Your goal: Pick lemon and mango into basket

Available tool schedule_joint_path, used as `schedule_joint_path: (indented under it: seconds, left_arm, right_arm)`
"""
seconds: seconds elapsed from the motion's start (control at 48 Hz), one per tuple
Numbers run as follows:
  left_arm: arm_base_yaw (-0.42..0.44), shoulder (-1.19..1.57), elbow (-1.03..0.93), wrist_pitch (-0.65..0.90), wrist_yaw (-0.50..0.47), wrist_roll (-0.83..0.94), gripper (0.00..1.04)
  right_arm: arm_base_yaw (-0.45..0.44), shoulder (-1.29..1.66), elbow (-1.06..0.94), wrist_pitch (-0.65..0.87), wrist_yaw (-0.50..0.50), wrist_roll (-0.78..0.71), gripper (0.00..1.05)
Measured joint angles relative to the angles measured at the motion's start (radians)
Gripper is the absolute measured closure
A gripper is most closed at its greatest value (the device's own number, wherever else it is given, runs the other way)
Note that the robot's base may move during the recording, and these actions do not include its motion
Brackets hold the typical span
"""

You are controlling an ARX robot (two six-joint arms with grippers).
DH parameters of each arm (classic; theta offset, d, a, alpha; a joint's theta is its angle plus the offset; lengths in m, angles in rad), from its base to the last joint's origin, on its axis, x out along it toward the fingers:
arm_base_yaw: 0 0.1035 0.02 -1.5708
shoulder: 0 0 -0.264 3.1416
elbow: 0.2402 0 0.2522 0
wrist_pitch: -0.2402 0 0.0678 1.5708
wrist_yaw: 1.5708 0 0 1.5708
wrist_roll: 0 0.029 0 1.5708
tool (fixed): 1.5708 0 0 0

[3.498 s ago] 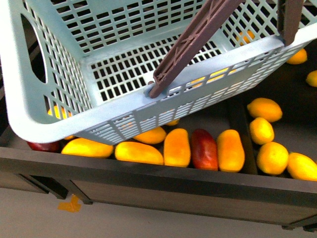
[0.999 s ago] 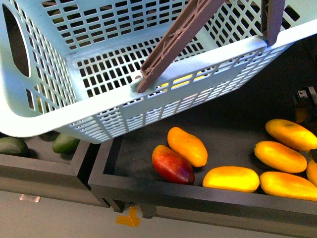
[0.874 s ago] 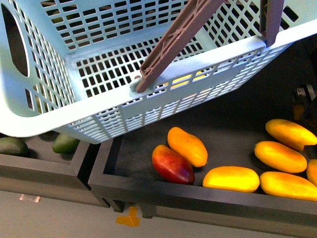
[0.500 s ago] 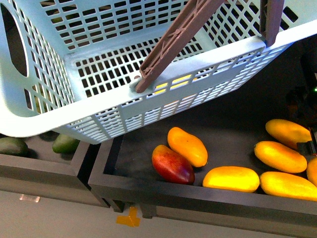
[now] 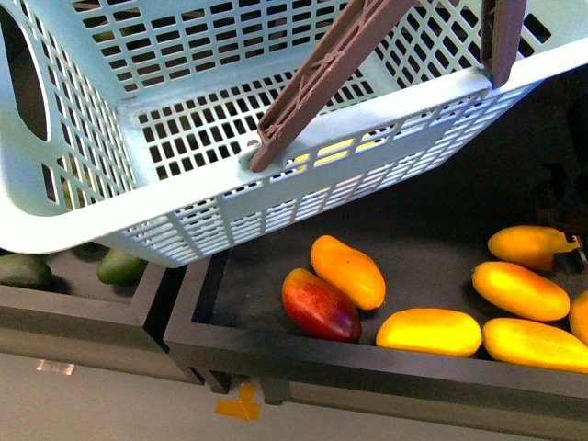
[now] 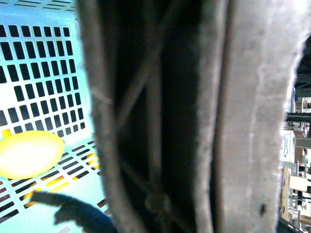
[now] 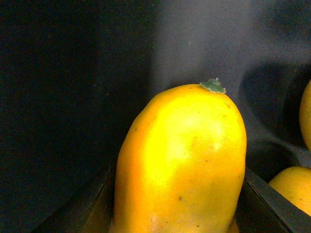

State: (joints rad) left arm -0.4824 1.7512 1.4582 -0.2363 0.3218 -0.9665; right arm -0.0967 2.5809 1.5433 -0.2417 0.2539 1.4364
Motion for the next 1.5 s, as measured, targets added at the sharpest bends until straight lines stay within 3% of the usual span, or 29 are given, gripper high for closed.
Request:
schedule_joint_path:
  seconds: [0.396,0.77,0.916,1.103,1.249,1.437,1.499]
  left_arm:
    - [0.000,0.000,0.000,0.000,0.000,0.000,0.91]
    - [0.000,0.000,0.000,0.000,0.000,0.000,0.91]
    - [0.000,0.000,0.000,0.000,0.000,0.000,0.91]
    - [0.000,0.000,0.000,0.000,0.000,0.000,0.91]
    - [0.000,0.000,0.000,0.000,0.000,0.000,0.91]
    - [0.000,0.000,0.000,0.000,0.000,0.000,0.91]
    - [0.000,0.000,0.000,0.000,0.000,0.000,0.91]
  right_arm:
    - [-0.087,-0.393,-0.295,0.225,-0.126,-0.258,0.50]
    - [-0.124,-0.903,-0.440,0.283,-0.201,-0.309,0.50]
    - [-0.037,-1.036,-0.435,0.263,-0.184,-0.322,0.50]
    - [0.246,-1.036,-0.357,0.259,-0.065,-0.411,0.50]
    - [0.417,-0.942,-0.251,0.250,0.039,-0.540,0.50]
    - [0.497,-0.846,-0.185,0.209,0.057,-0.584,0.50]
    - [0.506,-0.826,-0.178,0.203,0.058,-0.594,0.41]
